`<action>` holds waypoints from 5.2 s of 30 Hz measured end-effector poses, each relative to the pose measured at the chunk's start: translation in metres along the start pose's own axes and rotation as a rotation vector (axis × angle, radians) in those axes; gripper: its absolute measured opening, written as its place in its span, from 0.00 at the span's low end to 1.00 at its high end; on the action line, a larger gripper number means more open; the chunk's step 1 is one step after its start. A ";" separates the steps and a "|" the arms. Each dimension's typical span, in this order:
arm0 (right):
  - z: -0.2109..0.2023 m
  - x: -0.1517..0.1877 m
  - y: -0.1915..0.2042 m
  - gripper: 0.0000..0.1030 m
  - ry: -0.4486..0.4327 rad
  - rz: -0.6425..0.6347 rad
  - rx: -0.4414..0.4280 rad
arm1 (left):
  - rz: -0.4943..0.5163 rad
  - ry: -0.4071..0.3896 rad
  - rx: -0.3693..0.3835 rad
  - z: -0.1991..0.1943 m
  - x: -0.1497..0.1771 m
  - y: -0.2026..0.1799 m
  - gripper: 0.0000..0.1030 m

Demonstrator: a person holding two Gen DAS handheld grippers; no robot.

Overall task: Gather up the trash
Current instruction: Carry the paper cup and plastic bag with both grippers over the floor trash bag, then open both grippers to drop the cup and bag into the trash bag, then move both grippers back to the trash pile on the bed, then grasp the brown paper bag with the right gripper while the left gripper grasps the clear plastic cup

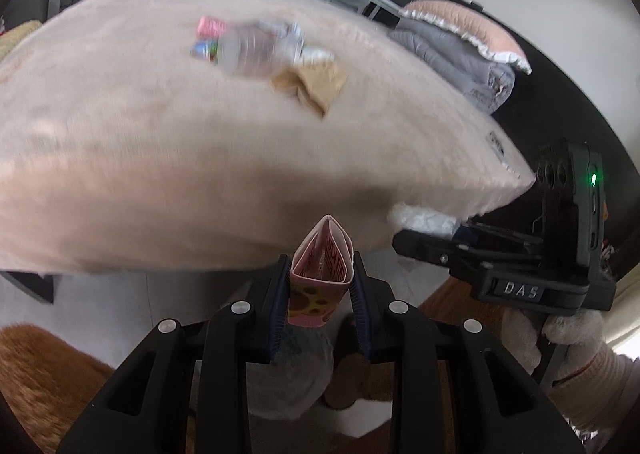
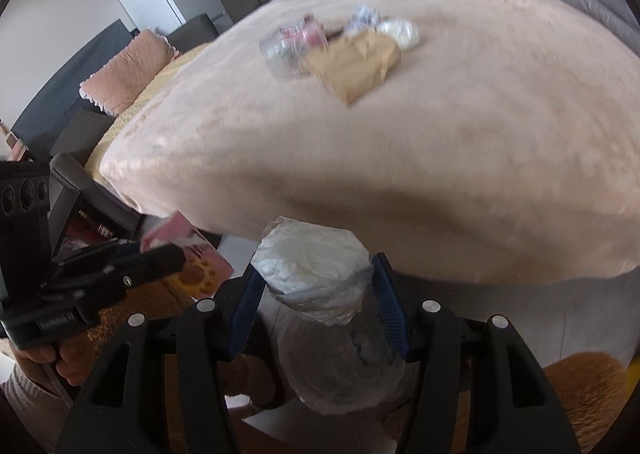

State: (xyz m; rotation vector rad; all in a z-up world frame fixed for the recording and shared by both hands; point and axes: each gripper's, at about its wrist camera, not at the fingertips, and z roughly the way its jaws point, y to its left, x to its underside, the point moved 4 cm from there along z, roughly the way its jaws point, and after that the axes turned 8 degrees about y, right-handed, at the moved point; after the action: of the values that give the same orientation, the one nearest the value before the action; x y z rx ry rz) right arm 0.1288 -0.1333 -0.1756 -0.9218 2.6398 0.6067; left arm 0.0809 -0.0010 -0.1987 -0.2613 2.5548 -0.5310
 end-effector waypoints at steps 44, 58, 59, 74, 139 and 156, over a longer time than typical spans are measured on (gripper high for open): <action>0.168 0.095 -0.076 0.62 0.587 0.493 -0.078 | -0.238 0.535 -0.078 0.160 0.083 0.054 0.66; 0.150 0.088 -0.070 0.62 0.544 0.477 -0.094 | -0.255 0.484 -0.043 0.144 0.078 0.056 0.66; 0.145 0.086 -0.070 0.62 0.533 0.475 -0.101 | -0.248 0.467 -0.042 0.138 0.076 0.055 0.66; 0.055 0.020 -0.060 0.62 0.303 0.372 -0.120 | -0.180 0.212 -0.026 0.052 0.002 0.036 0.66; 0.064 -0.188 -0.082 0.62 0.043 0.556 -0.307 | -0.157 -0.056 -0.047 -0.031 -0.123 0.052 0.66; 0.017 -0.177 -0.079 0.61 -0.029 0.389 -0.222 | -0.191 -0.028 -0.063 -0.013 -0.139 0.049 0.66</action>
State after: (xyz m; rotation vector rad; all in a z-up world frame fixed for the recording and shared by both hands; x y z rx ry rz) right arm 0.3152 -0.0885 -0.1444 -0.4414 2.7837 1.0115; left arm 0.1886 0.0867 -0.1474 -0.5359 2.5364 -0.5133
